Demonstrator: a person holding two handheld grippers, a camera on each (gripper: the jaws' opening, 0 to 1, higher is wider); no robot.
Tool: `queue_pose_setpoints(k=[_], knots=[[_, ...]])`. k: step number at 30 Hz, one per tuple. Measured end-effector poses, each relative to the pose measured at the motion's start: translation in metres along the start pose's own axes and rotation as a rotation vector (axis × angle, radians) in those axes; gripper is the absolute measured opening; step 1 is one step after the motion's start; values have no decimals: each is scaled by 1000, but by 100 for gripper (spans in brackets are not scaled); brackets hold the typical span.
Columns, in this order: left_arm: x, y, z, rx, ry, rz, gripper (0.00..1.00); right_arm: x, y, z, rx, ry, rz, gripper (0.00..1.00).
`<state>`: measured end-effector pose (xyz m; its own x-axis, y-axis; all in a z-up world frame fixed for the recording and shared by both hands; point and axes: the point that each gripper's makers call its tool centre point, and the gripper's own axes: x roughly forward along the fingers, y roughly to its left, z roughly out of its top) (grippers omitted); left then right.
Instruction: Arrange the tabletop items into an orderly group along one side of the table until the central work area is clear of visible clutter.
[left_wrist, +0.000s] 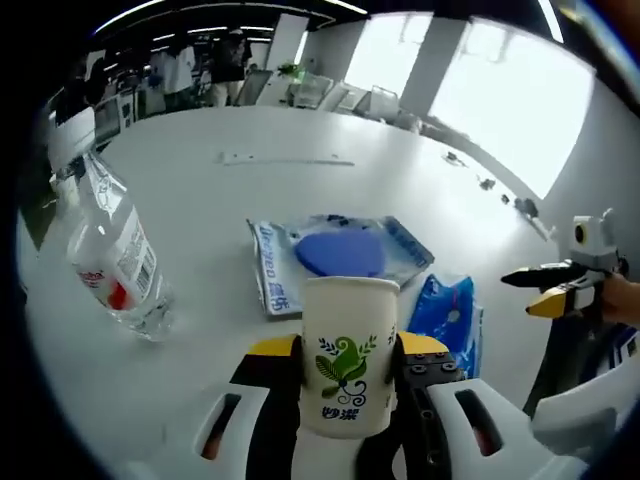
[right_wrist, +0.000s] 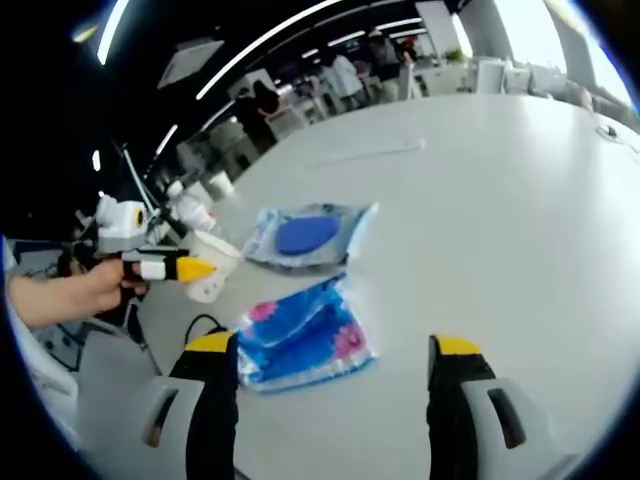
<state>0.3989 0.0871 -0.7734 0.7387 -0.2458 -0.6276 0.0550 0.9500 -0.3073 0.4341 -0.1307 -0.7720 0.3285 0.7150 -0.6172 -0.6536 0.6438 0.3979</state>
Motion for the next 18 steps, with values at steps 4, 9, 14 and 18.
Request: queue_pose_setpoints(k=[4,9,14,18], knots=[[-7,-2,9,4,-56,-2,32,4,10,8,-13,-9,20,75],[-13,-3,17,-56,-125,0,33,14,21,17,-29,-14,43,75],[-23,3,35,29,-254,30,33,20,32,24,-34,-23,66,75],[-27,15,41,17,-314,81,33,22,35,24,-34,-21,75,75]])
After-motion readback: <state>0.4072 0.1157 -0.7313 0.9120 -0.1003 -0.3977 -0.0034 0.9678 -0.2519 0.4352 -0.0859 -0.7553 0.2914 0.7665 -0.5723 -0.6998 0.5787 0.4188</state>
